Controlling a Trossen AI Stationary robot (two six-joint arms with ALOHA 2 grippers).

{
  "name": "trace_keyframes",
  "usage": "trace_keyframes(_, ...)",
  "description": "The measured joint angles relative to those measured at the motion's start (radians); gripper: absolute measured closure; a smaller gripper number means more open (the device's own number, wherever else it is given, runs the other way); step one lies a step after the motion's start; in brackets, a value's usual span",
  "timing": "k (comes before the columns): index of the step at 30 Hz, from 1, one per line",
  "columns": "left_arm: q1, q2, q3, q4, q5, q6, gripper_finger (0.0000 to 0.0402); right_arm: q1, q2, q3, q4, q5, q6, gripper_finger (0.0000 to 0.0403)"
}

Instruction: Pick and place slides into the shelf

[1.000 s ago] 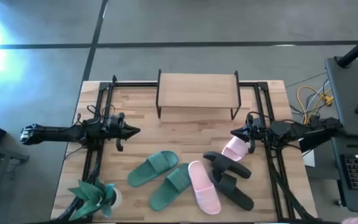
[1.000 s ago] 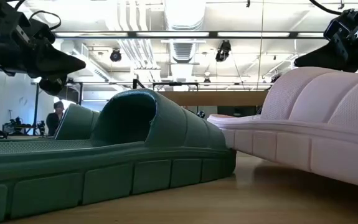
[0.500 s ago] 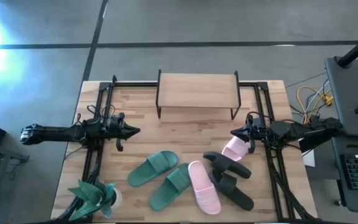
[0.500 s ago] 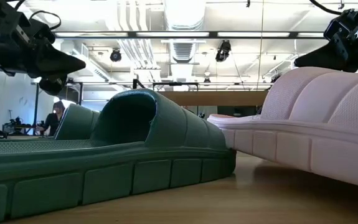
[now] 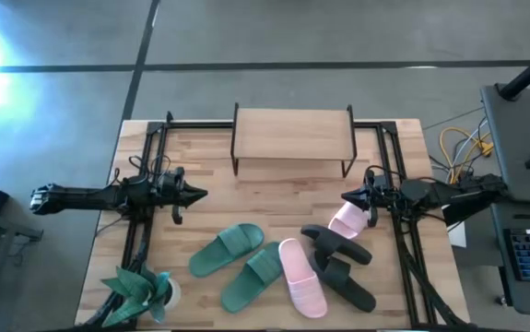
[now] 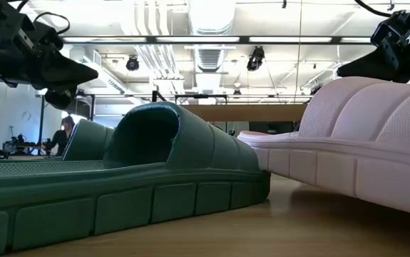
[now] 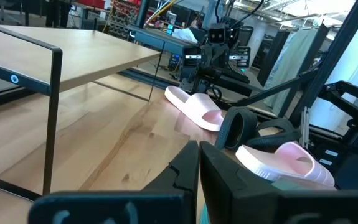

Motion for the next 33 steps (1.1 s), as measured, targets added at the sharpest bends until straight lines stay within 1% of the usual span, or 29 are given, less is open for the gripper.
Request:
trace_keyframes(2, 0.000, 0.000, 0.000, 0.000, 0.000, 0.000, 0.0402, 0.000, 0.000, 0.000, 0.002, 0.000, 0.013, 0.0394)
trace_keyframes(4, 0.000, 0.001, 0.000, 0.000, 0.000, 0.000, 0.0402, 0.000, 0.000, 0.000, 0.025, -0.006, 0.088, 0.0394)
trace_keyframes(6, 0.000, 0.000, 0.000, 0.000, 0.000, 0.000, 0.0402, 0.000, 0.000, 0.000, 0.046, -0.064, 0.279, 0.0394)
trace_keyframes(7, 0.000, 0.000, 0.000, 0.000, 0.000, 0.000, 0.0402, 0.000, 0.000, 0.000, 0.056, -0.124, 0.400, 0.0394)
trace_keyframes(8, 0.000, 0.000, 0.000, 0.000, 0.000, 0.000, 0.0402, 0.000, 0.000, 0.000, 0.079, -0.183, 0.488, 0.0394)
trace_keyframes(9, 0.000, 0.000, 0.000, 0.000, 0.000, 0.000, 0.0402, 0.001, 0.005, -0.002, 0.132, -0.198, 0.516, 0.0394)
trace_keyframes(12, 0.000, -0.001, 0.000, 0.000, 0.001, 0.000, 0.0402, -0.001, 0.050, -0.002, 0.308, -0.227, 0.444, 0.0394)
trace_keyframes(14, 0.000, 0.001, 0.000, 0.001, 0.000, 0.000, 0.0402, 0.002, 0.058, 0.000, 0.404, -0.260, 0.453, 0.0394)
trace_keyframes(16, 0.000, 0.001, 0.000, 0.000, 0.000, 0.000, 0.0402, 0.001, 0.064, 0.024, 0.435, -0.258, 0.490, 0.0394)
trace_keyframes(18, 0.000, 0.001, 0.000, 0.001, 0.000, 0.000, 0.0402, 0.000, 0.066, 0.044, 0.415, -0.235, 0.526, 0.0394)
trace_keyframes(20, 0.000, 0.003, 0.000, 0.000, 0.000, 0.000, 0.0402, 0.000, 0.076, 0.066, 0.413, -0.177, 0.565, 0.0394)
trace_keyframes(23, 0.000, 0.002, 0.000, 0.001, 0.000, 0.000, 0.0402, 0.002, 0.086, 0.106, 0.470, -0.094, 0.683, 0.0394)
trace_keyframes(24, 0.000, 0.001, 0.000, 0.000, 0.000, 0.000, 0.0402, 0.002, 0.097, 0.122, 0.498, -0.091, 0.688, 0.0394)
trace_keyframes(25, 0.000, -0.001, 0.000, 0.000, 0.000, 0.000, 0.0402, 0.002, 0.114, 0.137, 0.521, -0.097, 0.652, 0.0394)
trace_keyframes(27, 0.000, 0.000, 0.000, 0.001, 0.000, 0.000, 0.0402, 0.002, 0.166, 0.176, 0.519, -0.114, 0.608, 0.0394)
trace_keyframes(29, 0.000, 0.000, 0.000, 0.000, 0.000, 0.000, 0.0402, 0.003, 0.254, 0.228, 0.477, -0.114, 0.630, 0.0394)
trace_keyframes(31, 0.000, 0.000, 0.000, 0.000, 0.000, 0.000, 0.0402, 0.013, 0.357, 0.302, 0.386, -0.107, 0.635, 0.0392)
trace_keyframes(33, 0.000, 0.001, 0.000, 0.000, 0.000, 0.000, 0.0402, 0.028, 0.474, 0.407, 0.235, -0.073, 0.617, 0.0387)
